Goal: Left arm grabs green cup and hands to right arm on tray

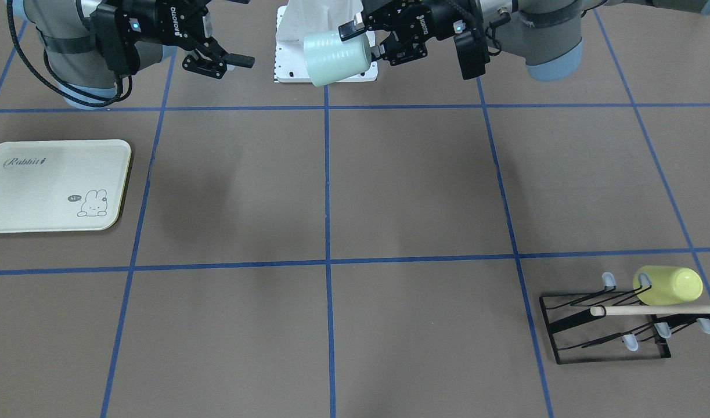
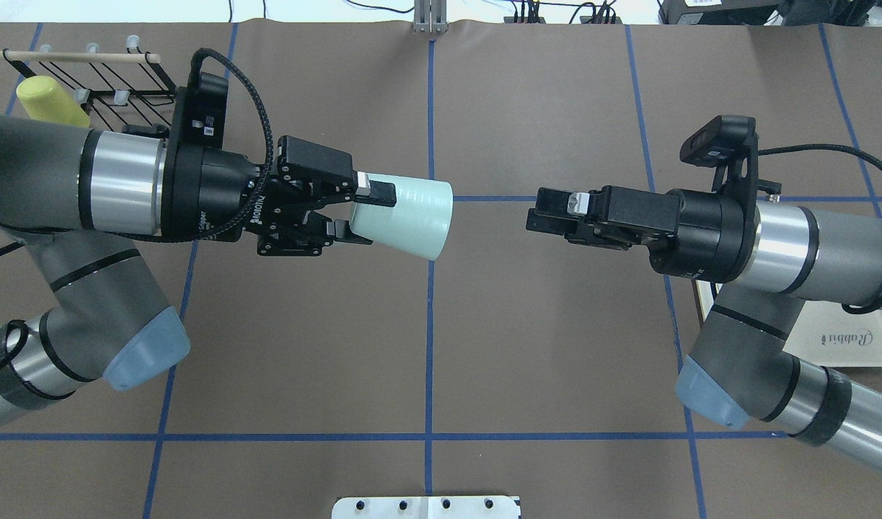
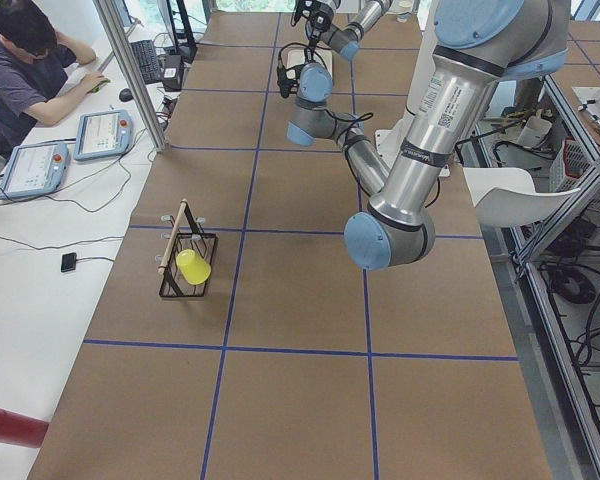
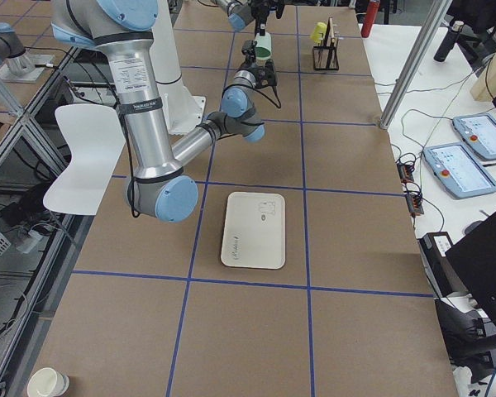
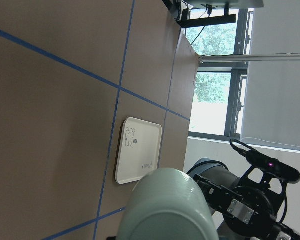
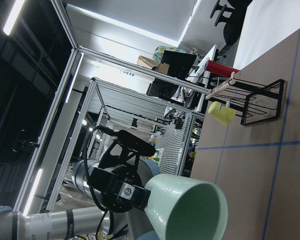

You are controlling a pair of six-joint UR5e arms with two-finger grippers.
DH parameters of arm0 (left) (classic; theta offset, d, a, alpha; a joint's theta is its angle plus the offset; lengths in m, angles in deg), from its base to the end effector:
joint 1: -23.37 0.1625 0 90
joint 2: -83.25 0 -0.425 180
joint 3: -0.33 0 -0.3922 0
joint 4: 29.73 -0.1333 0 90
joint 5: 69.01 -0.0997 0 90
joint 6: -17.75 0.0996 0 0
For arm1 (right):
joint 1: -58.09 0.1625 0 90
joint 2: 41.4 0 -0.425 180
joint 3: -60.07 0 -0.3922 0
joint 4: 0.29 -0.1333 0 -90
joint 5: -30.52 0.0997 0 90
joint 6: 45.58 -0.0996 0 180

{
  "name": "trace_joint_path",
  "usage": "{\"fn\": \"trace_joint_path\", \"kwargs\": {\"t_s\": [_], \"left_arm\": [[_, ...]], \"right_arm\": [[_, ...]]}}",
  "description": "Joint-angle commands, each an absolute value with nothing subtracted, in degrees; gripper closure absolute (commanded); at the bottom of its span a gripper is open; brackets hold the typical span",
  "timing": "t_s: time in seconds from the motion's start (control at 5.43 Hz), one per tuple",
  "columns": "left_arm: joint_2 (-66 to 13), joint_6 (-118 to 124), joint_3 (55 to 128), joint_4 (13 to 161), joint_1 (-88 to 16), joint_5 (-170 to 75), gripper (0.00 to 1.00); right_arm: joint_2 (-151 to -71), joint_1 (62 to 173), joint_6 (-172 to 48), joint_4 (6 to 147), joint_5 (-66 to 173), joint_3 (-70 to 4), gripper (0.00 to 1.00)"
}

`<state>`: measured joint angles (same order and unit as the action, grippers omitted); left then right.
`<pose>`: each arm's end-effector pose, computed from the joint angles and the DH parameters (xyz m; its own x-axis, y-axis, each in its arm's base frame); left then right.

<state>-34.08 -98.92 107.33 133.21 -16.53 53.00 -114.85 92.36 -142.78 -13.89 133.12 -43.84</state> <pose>0.3358 -0.3857 0.1387 -0.3960 -0.1650 -0.9033 0.0053 0.9833 -0.1819 -0.3170 -0.3510 0.2318 -0.6228 -0.2764 0.7320 -0.3446 0.9368 0.0604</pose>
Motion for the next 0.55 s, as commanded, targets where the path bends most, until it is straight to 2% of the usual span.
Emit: {"fn": "trace_joint_path", "kwargs": {"t_s": [0.0, 0.37], "left_arm": [[-35.39, -102.65, 107.29, 135.50, -16.53, 53.07, 0.82], [-36.45, -104.15, 107.29, 136.64, -16.44, 53.07, 0.82]], "right_arm": [[-113.49, 88.96, -144.53, -16.45, 127.32, -43.90, 0.01], [-113.21, 86.92, -147.07, -18.92, 124.57, -43.90, 0.01]]}}
